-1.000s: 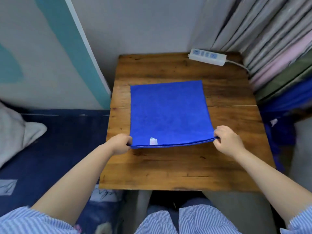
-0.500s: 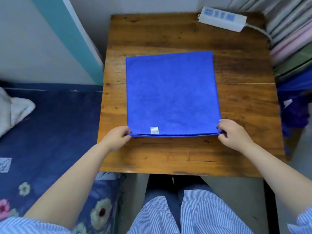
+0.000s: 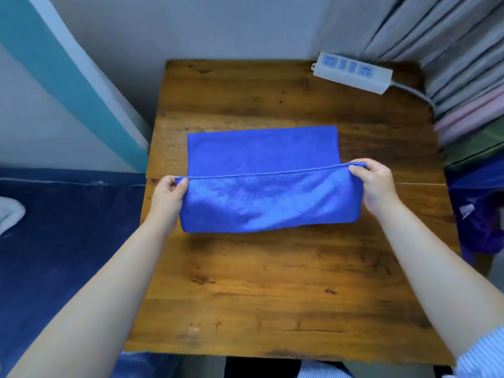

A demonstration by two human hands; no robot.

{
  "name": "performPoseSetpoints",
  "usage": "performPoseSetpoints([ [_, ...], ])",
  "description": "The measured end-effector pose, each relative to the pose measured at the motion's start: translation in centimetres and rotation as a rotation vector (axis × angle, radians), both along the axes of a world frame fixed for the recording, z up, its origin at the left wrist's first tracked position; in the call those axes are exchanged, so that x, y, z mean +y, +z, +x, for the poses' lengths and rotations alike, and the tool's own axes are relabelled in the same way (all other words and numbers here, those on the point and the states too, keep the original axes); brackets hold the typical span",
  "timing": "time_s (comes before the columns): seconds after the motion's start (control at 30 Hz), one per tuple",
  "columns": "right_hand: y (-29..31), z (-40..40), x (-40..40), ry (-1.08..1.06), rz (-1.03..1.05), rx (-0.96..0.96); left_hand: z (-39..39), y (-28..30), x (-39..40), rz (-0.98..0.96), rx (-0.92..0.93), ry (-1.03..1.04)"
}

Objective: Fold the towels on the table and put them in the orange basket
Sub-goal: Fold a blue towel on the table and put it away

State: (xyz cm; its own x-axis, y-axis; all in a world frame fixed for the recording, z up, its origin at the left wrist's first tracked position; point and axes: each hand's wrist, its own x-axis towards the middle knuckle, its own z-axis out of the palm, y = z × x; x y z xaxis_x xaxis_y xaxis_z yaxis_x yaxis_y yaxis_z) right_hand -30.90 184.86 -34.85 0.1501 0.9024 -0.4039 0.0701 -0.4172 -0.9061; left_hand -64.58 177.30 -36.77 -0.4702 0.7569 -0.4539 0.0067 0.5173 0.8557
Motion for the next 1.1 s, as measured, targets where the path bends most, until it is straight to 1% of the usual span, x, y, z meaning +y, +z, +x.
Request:
performPoseSetpoints([
  [0.1, -0.7, -0.8, 3.1, 0.007, -0.017, 0.037, 0.0, -1.2, 2.9, -0.028, 0.093, 0.048],
  [0.23, -1.5, -1.5, 6.4, -0.001, 0.003, 0.042, -0.3, -1.8, 6.5, -0.012, 0.215, 0.075],
  [0.33, -1.8, -1.8, 8.4, -0.008, 0.034, 0.026, -0.9, -2.0, 8.7, 0.03, 0.188, 0.102],
  [0.43, -2.4, -2.4, 10.1, 0.007, 0.038, -0.037, -1.4, -2.5, 10.3, 0.024, 0.177, 0.106],
  [0.6, -4.1, -3.2, 11.7, 0.008, 0.025, -0.214, -1.6, -3.9, 11.9, -0.019, 0.248, 0.1],
  [0.77, -5.2, -3.5, 12.3, 0.067, 0.094, -0.498, -1.3, -4.8, 13.1, -0.082, 0.295, 0.1],
  [0.9, -5.5, -4.1, 12.5, 0.064, 0.053, -0.631, -0.9, -4.7, 13.3, -0.106, 0.373, 0.072],
  [1.0, -5.8, -4.6, 12.6, 0.115, 0.046, -0.791, -0.8, -4.7, 13.4, -0.152, 0.442, 0.027],
  [1.1, -5.9, -4.8, 12.8, 0.144, -0.001, -0.905, -0.5, -4.8, 13.4, -0.184, 0.527, -0.016],
])
